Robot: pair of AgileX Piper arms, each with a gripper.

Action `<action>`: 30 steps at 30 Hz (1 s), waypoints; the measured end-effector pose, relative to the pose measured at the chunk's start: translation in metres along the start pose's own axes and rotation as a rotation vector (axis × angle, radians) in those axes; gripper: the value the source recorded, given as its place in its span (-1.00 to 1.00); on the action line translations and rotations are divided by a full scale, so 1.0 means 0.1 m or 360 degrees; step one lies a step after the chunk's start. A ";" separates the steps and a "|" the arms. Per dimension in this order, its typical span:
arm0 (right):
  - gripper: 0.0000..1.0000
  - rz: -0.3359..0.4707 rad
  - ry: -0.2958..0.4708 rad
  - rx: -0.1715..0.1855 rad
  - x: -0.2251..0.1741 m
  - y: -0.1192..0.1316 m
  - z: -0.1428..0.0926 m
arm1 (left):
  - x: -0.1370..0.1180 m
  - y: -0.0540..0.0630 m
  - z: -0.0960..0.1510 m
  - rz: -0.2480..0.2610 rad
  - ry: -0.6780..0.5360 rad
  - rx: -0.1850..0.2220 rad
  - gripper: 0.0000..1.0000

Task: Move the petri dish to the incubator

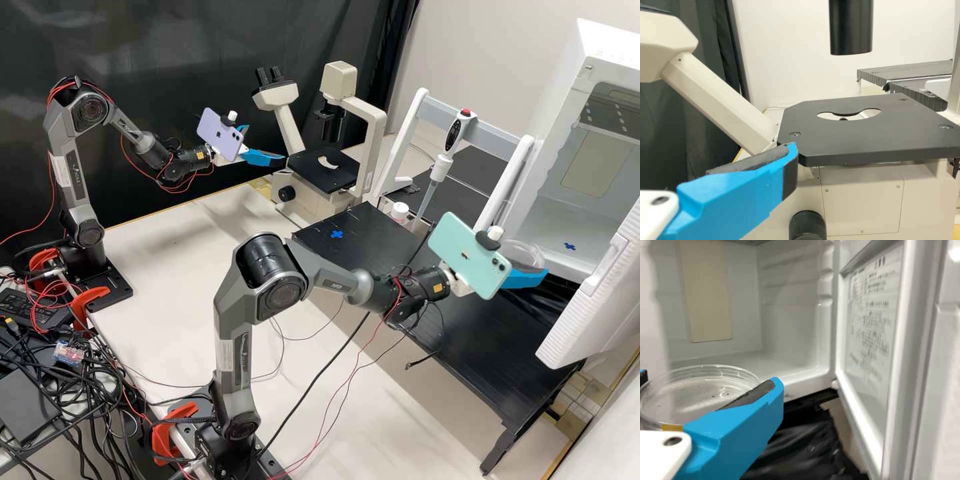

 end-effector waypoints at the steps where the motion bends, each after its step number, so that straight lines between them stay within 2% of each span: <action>1: -1.00 0.0016 -0.0011 0.0005 0.09 0.04 -0.02 | 0.00 0.00 0.00 0.0000 0.0000 0.0000 1.00; 5: -1.00 0.0026 -0.0014 -0.0008 0.21 0.09 -0.07 | 0.00 0.00 0.00 0.0000 0.0000 0.0000 1.00; 14: -1.00 0.0022 -0.0109 -0.0033 0.89 0.15 -0.31 | 0.00 0.00 0.00 0.0000 0.0000 0.0000 1.00; 19: -1.00 -0.0044 -0.0155 -0.0030 1.22 0.06 -0.30 | 0.00 0.00 0.00 0.0000 0.0000 0.0000 1.00; 22: -1.00 -0.0070 -0.0124 -0.0060 1.41 -0.01 -0.31 | 0.00 0.00 0.00 0.0000 0.0000 0.0000 1.00; 27: -1.00 -0.0145 -0.0132 -0.0078 1.55 -0.19 -0.26 | 0.00 0.00 0.00 0.0000 0.0000 0.0000 1.00; 30: -1.00 -0.0148 -0.0124 -0.0089 1.61 -0.24 -0.25 | 0.00 0.00 0.00 0.0000 0.0000 0.0000 1.00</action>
